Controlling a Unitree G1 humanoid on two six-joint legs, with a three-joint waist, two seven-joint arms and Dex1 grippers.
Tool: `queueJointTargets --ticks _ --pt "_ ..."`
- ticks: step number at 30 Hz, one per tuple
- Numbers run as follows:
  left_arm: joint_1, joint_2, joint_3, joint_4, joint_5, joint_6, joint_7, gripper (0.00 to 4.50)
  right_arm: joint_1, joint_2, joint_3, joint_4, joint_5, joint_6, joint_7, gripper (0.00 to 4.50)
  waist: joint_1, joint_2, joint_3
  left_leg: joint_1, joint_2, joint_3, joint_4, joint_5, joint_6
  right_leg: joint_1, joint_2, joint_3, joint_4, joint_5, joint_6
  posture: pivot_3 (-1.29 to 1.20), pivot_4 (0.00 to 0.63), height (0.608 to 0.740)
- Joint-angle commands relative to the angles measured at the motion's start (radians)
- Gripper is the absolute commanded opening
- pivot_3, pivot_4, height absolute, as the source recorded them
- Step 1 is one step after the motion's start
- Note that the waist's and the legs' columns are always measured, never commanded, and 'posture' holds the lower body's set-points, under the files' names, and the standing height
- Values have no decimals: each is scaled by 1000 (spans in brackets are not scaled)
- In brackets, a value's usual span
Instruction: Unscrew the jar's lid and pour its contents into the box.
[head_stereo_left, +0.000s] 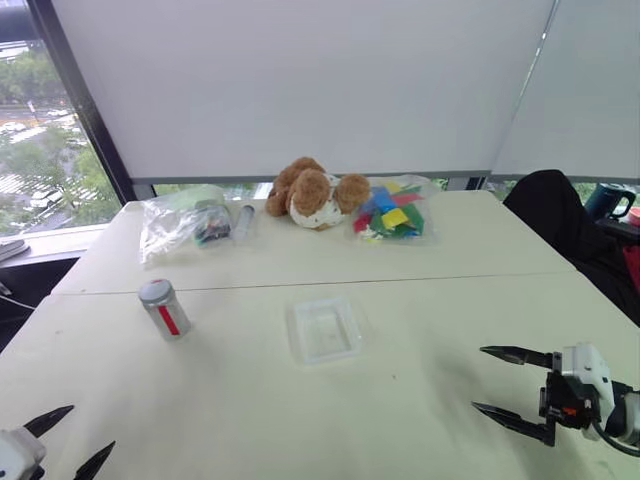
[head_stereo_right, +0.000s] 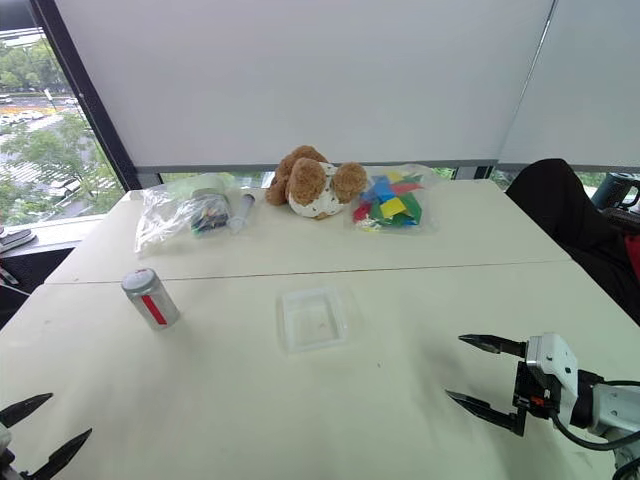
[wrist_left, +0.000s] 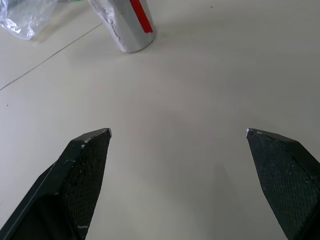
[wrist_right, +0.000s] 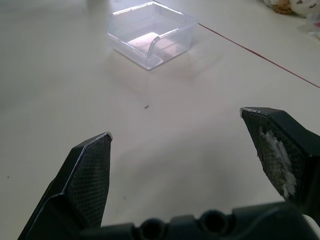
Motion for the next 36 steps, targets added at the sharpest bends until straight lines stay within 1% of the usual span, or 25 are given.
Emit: queueJointTargets --ticks 1,5,8,10,12,14,18,22,26,29,31,33,36 --pt "13 -5 20 -27 -15 -7 2 4457 -28 6 4 -4 4 -12 -8 4500 0 0 0 0 0 0 0 0 0 0 0 0 0 0 0 0 150 740" --pt "23 -21 29 -59 -36 58 36 4457 -62 41 48 -66 25 29 -45 4500 1 0 0 0 0 0 0 0 0 0 1 0 0 0 0 0 150 740" --pt "49 -50 47 -105 -125 143 45 4457 -111 106 78 -141 108 64 -63 4500 -3 0 0 0 0 0 0 0 0 0 1 0 0 0 0 0 150 740" --pt "50 -101 83 -133 -224 196 82 4457 -153 151 116 -186 137 97 -85 4500 -4 0 0 0 1 0 0 0 0 0 1 0 1 0 0 0 150 740" --pt "39 -165 112 -147 -267 217 150 4457 -200 199 150 -212 150 105 -105 4500 -4 0 0 0 1 0 0 0 0 0 1 0 1 0 0 0 150 740" --pt "35 -233 120 -162 -273 216 211 4457 -250 244 172 -220 156 106 -126 4500 -3 0 0 1 1 -1 0 0 0 0 1 0 1 1 0 0 150 740" --pt "33 -388 104 -182 -215 157 337 4457 -337 316 212 -210 158 84 -133 4500 2 -2 -1 1 0 0 1 0 0 1 1 0 1 1 0 0 150 740" --pt "24 -474 40 -259 -167 159 410 4457 -363 320 217 -169 146 66 -103 4500 10 -4 -2 0 -1 0 3 0 0 3 1 -3 0 1 0 0 150 740" --pt "-22 -509 -26 -379 -108 197 530 4457 -367 302 206 -121 141 44 -63 4500 5 -5 -3 1 -1 0 4 0 0 4 1 -3 1 1 -1 0 150 740" --pt "-106 -519 -113 -460 28 261 660 4457 -358 294 200 -100 138 28 -39 4500 2 -4 -3 1 -1 0 3 0 0 4 2 -3 1 2 -1 0 150 740" --pt "-174 -528 -156 -481 100 317 748 4457 -350 294 199 -94 137 19 -33 4500 2 -4 -3 1 -1 0 3 0 0 4 3 -3 2 2 -1 0 150 740" --pt "-239 -530 -208 -490 147 372 799 4457 -342 295 200 -96 134 17 -30 4500 2 -4 -3 2 -2 0 3 0 0 4 4 -3 3 2 -1 0 150 740" --pt "-364 -549 -272 -458 242 415 899 4457 -326 292 202 -100 130 17 -23 4500 2 -4 -3 2 -3 0 3 0 0 3 4 -2 4 2 0 0 150 740"
